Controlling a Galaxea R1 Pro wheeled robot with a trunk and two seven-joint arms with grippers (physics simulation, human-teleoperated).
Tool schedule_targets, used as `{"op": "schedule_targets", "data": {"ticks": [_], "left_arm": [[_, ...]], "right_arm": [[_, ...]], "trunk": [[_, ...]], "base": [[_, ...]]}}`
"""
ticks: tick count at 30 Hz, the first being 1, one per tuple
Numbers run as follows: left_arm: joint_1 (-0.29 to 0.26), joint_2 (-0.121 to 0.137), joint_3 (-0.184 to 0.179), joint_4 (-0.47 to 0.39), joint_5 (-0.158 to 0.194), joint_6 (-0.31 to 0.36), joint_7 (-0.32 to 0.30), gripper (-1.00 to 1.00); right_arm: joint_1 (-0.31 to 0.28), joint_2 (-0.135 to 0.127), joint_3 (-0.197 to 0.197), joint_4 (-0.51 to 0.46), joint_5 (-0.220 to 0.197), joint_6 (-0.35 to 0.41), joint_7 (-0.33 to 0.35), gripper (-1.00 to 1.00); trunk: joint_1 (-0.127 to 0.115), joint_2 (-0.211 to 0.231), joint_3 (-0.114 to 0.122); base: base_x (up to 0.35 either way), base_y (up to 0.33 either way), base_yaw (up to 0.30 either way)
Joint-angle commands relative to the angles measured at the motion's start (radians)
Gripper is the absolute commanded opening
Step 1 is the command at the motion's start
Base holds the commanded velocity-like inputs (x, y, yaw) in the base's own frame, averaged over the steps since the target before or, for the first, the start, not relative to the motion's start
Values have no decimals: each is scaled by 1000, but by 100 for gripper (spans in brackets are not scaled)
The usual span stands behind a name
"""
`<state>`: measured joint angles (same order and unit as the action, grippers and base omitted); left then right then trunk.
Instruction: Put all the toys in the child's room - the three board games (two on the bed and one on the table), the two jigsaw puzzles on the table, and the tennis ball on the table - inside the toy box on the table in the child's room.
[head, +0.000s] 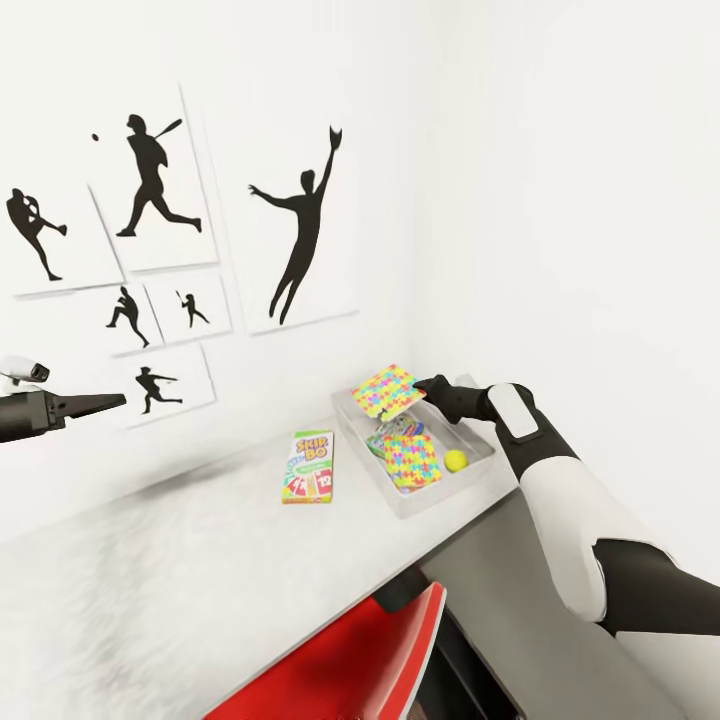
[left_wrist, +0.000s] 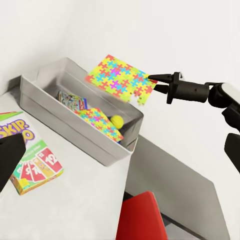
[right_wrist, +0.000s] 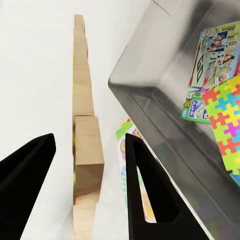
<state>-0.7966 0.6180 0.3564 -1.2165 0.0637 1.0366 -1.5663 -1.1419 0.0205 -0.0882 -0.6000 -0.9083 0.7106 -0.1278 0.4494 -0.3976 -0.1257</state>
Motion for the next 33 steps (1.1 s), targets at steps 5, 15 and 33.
{"op": "schedule_targets", "data": {"ticks": [5,15,33], "left_arm": [[-1,4,2,-8,3,11,-4,100],[-2,11,-1,-12,65,11,-4,100],[-69,-25,-263,-61,67,11,-4,100]], "right_arm": [[-1,1,-5,-1,-11,10,-10,-100],[-1,1,-5,-1,-11,16,-10,-100],[-1,1,-5,-1,-11,20,-10,-100]], "trunk": [[1,-2,-11],[1,-2,-27],[1,-2,-57]], "base": [[0,0,0],[0,0,0],[0,0,0]]}}
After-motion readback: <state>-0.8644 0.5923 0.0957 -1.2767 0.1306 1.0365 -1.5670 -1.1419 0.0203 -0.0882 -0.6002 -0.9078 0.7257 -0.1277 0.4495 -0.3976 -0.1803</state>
